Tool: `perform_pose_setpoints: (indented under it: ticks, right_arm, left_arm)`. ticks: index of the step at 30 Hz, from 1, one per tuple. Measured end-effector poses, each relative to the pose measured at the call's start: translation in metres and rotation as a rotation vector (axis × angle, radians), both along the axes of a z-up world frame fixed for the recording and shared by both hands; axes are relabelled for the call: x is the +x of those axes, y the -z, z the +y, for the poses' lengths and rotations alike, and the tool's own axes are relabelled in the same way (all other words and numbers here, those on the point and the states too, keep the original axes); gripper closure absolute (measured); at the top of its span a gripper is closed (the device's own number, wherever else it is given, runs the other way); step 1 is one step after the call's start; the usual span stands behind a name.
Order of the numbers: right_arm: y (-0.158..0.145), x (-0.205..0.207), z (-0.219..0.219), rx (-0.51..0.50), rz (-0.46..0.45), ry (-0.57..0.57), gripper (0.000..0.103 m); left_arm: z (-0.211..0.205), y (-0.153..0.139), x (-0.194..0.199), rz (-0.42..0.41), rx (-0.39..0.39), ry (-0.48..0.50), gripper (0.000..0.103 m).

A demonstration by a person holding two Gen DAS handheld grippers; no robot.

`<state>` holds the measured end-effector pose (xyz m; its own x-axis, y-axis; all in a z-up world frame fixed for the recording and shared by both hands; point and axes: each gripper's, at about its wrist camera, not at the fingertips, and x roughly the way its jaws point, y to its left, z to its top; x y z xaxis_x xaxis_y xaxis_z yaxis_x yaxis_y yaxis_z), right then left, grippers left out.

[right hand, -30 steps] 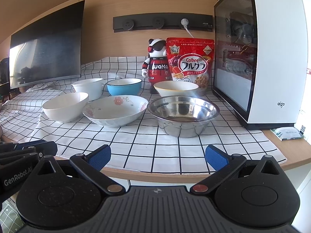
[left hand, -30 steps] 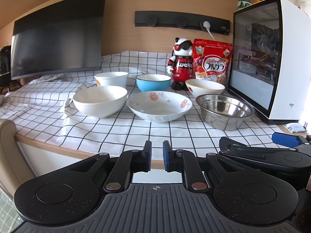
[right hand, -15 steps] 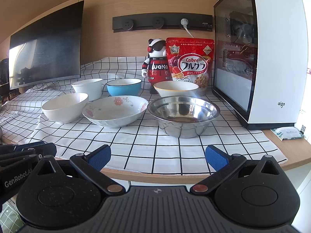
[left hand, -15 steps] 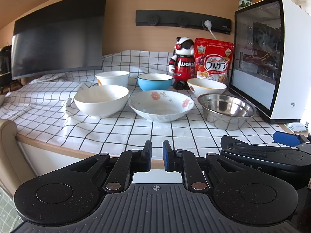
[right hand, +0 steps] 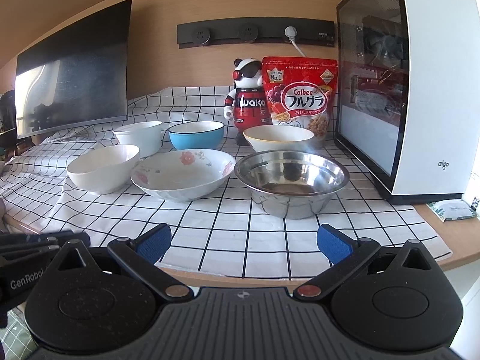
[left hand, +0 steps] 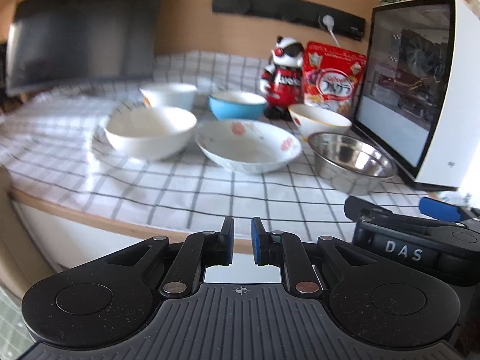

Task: Organize plates and bowls
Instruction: 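Move both tools toward the large white bowl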

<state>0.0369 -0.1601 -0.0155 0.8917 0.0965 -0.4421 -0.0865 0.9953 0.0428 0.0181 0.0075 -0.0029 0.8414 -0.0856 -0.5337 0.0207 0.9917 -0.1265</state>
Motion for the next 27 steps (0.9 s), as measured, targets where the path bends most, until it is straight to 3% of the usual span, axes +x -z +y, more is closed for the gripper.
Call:
perform_pose_setpoints:
  ticks: [6, 11, 17, 20, 23, 27]
  right_arm:
    - [-0.014, 0.017, -0.011, 0.004, -0.029, 0.002, 0.0]
    - [-0.029, 0.039, -0.015, 0.033, 0.0, 0.008, 0.0]
    - [-0.04, 0.082, 0.009, 0.01, 0.044, -0.029, 0.0]
    - [-0.048, 0.108, 0.033, 0.025, 0.067, -0.087, 0.0]
    - [-0.054, 0.145, 0.067, 0.043, 0.16, -0.179, 0.0]
    - [-0.073, 0.196, 0.115, 0.113, 0.231, -0.344, 0.0]
  left_arm:
    - [0.019, -0.012, 0.031, 0.048, -0.14, 0.035, 0.088]
    - [0.029, -0.028, 0.064, 0.071, -0.169, 0.002, 0.088]
    - [0.079, -0.042, 0.112, 0.106, -0.304, 0.031, 0.088]
    - [0.127, -0.052, 0.135, 0.11, -0.338, -0.061, 0.088]
    - [0.178, -0.053, 0.157, 0.179, -0.347, -0.215, 0.088]
    - [0.23, -0.044, 0.174, 0.249, -0.446, -0.316, 0.088]
